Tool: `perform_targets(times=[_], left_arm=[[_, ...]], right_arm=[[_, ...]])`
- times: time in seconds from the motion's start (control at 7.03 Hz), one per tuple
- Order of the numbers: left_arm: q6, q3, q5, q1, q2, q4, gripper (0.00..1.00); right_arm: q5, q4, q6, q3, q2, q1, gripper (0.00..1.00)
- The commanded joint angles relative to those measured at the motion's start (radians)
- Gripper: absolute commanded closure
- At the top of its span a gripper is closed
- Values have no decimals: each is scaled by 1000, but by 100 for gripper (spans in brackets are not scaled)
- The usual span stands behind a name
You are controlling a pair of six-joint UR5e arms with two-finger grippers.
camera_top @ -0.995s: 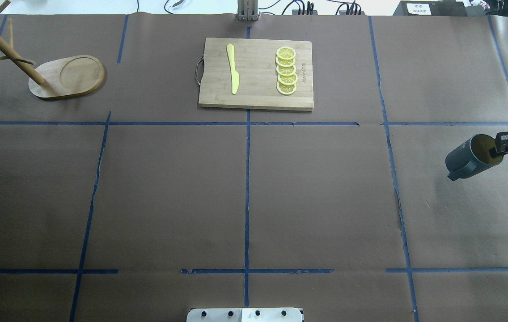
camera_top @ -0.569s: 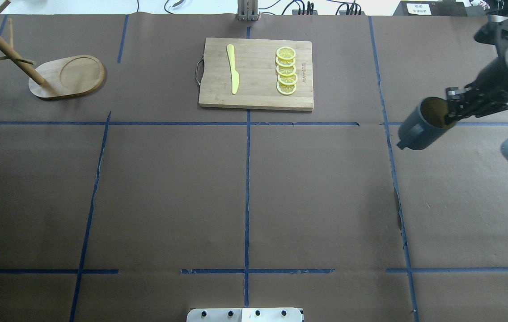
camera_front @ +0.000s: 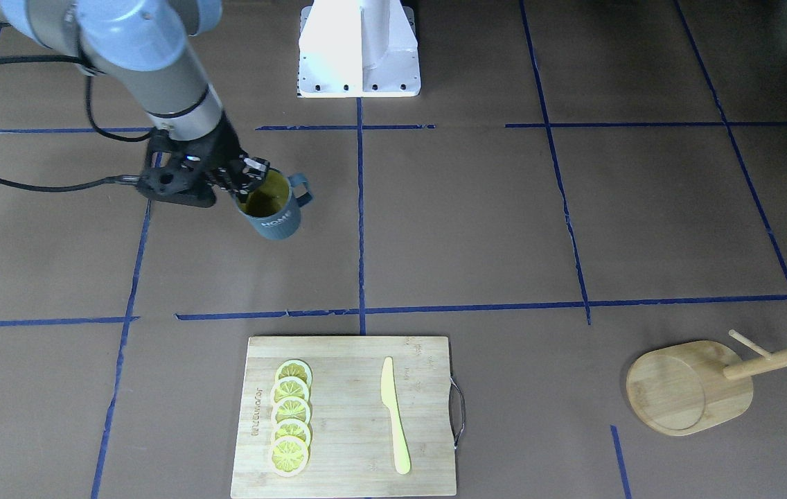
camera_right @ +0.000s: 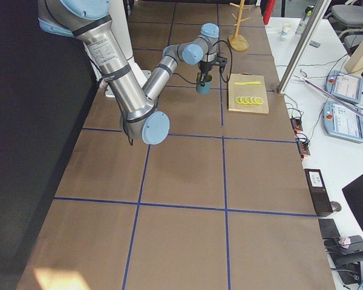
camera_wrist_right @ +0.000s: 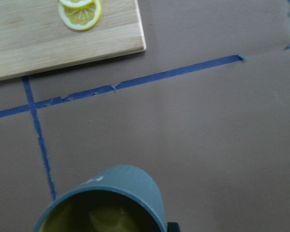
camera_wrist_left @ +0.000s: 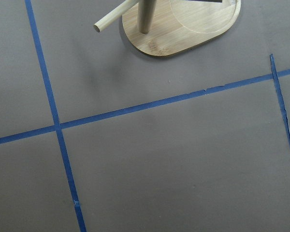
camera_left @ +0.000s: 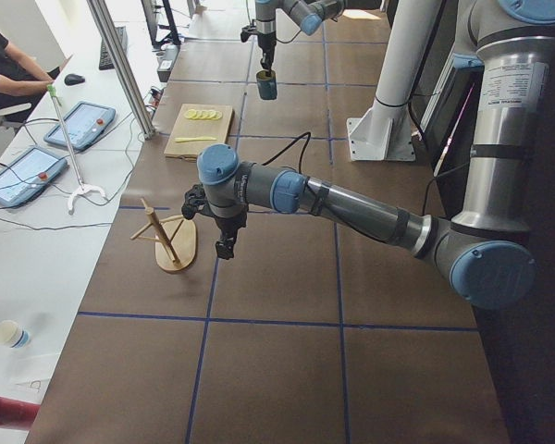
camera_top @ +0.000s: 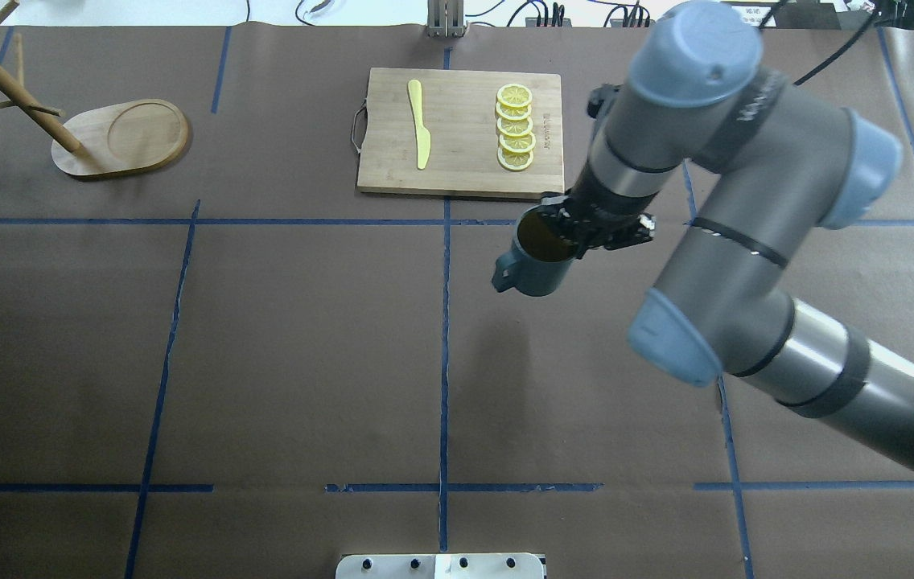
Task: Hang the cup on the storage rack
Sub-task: 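Carry the mug with the right gripper toward the table center and set it upright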
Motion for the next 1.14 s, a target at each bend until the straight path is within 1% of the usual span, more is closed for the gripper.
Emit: perform_targets(times=[0.0, 0.14, 0.43, 0.71, 0.85, 1.0], left_arm=[[0, 0, 2, 0, 4, 0, 0], [0, -2, 2, 0, 4, 0, 0], [0, -2, 2, 0, 4, 0, 0], [0, -2, 0, 0, 4, 0, 0], [0, -2, 0, 0, 4, 0, 0], [0, -2, 2, 0, 4, 0, 0]], right_arm=[[-101, 159, 168, -207, 133, -111, 100], [-113, 207, 225, -291, 176, -130, 100], [-133, 202, 250, -295, 172, -142, 100], [-135, 168, 256, -291, 173, -142, 100], [-133, 166, 256, -288, 172, -142, 97], [-132, 157, 256, -284, 172, -142, 66]])
